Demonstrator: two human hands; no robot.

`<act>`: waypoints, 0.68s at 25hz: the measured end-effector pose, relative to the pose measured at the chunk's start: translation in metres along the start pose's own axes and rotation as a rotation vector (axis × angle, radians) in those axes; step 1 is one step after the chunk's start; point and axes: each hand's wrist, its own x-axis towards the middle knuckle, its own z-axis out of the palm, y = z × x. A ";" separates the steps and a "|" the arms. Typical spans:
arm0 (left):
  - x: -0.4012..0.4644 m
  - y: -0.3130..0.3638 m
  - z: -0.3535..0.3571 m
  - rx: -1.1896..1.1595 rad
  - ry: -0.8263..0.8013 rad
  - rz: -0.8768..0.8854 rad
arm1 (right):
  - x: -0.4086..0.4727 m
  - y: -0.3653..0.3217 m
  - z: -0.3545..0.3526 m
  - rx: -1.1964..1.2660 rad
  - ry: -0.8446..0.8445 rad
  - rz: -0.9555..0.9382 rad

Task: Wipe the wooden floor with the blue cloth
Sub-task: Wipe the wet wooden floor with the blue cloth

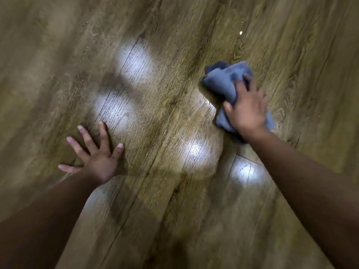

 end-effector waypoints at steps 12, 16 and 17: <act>0.001 0.003 0.008 -0.013 0.104 -0.038 | -0.129 -0.169 0.003 0.115 -0.047 -0.583; 0.000 0.001 0.002 -0.068 0.036 -0.010 | -0.073 -0.127 0.001 0.003 -0.014 -0.700; 0.000 0.001 -0.001 -0.079 0.021 0.001 | -0.055 -0.121 0.001 0.000 -0.001 -0.600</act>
